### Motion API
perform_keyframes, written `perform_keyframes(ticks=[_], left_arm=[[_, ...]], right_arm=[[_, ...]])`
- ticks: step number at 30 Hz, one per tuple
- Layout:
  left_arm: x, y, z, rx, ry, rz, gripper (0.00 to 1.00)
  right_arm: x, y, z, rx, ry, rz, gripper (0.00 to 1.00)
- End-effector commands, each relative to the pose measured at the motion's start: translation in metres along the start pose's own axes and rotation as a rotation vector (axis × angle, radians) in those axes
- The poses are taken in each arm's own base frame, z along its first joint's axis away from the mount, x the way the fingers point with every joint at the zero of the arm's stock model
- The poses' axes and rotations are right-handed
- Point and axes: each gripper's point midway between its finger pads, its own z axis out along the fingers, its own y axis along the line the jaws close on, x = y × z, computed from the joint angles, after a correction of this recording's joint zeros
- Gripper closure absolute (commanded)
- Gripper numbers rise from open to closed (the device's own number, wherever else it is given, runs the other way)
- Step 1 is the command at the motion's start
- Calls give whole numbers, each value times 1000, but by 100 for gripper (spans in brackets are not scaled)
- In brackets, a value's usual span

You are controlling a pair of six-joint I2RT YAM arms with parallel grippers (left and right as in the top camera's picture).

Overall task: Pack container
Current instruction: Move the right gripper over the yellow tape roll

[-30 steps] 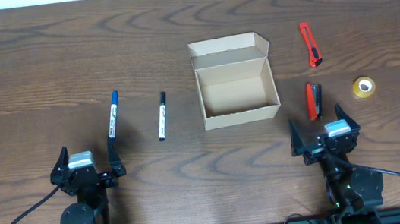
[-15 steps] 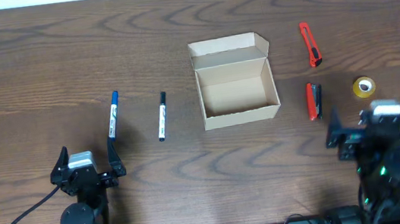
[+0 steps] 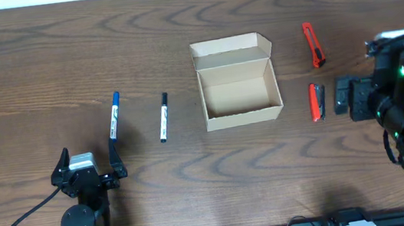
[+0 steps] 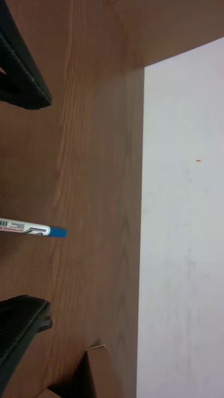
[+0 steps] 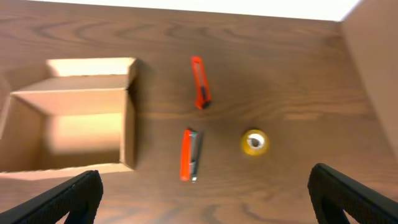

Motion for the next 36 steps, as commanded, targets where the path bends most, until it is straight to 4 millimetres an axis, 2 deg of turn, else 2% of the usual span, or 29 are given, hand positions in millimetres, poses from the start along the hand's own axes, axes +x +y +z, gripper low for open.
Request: perform_keyframes(ticks=[1,5,8,14,17,22,29,36], left_arm=[[18,-2,0,15,59,16,5],[18,-2,0,15,59,16,5],[18,-2,0,14,59,16,5],[18,-2,0,15,59,16,5],[18,-2,0,14,59,16,5],[18,-2,0,15,59,16,5],[18,-2,0,15,59,16,5],[18,-2,0,15,59,16,5]], right_arm=[[-5,7,2,-34,3,21,1],[-15,-15,17,94,-4,79,1],[-21,-26,39,137,14,102,1],[5,-59,104,226,207,215,1],[15,-73,126,254,267,248,1],[16,-96,142,299,274,304,1],[31,-149,146,386,267,507,1],[52,-169,159,326,311,619,1]])
